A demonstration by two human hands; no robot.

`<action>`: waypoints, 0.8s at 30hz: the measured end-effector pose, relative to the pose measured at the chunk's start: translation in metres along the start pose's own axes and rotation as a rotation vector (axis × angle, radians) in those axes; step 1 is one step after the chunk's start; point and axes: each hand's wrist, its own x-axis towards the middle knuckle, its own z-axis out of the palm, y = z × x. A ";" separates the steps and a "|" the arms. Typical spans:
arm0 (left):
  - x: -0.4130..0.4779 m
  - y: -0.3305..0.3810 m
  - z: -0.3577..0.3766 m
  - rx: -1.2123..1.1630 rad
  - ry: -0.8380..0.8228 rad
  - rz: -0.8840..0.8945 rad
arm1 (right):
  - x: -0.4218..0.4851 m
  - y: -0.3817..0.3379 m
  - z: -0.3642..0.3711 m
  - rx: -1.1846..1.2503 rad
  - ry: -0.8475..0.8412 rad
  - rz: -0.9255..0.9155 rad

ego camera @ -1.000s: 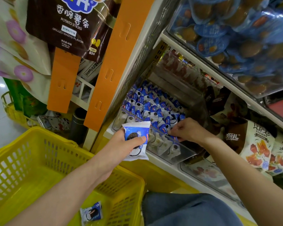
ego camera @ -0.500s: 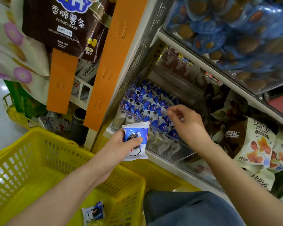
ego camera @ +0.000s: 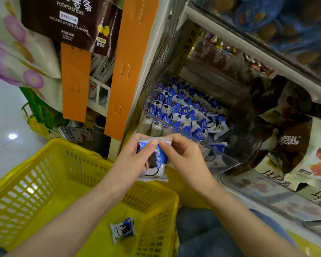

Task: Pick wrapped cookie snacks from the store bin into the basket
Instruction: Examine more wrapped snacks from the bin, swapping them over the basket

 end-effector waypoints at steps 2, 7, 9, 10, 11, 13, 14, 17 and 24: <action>0.001 -0.003 -0.003 -0.002 0.058 -0.012 | 0.002 0.004 0.005 0.060 -0.047 0.052; 0.002 -0.012 -0.014 0.046 0.165 -0.033 | -0.002 0.009 0.015 -0.298 -0.036 -0.246; 0.002 -0.015 -0.016 0.023 0.168 -0.068 | -0.004 0.009 0.014 -0.480 -0.028 -0.365; 0.001 -0.016 -0.017 0.007 0.153 -0.089 | -0.005 0.009 0.014 -0.519 -0.033 -0.390; 0.001 -0.018 -0.018 -0.011 0.133 -0.115 | -0.006 0.010 0.014 -0.523 -0.034 -0.398; -0.001 -0.021 -0.021 -0.043 0.086 -0.187 | -0.006 0.012 0.013 -0.436 -0.013 -0.360; -0.002 -0.022 -0.023 -0.046 0.060 -0.233 | -0.006 0.013 0.013 -0.363 0.011 -0.313; -0.007 -0.023 -0.025 -0.040 0.074 -0.297 | -0.002 0.016 0.012 -0.126 0.038 -0.062; -0.016 -0.020 -0.040 0.271 0.220 -0.106 | -0.002 0.020 0.019 -0.098 -0.315 0.322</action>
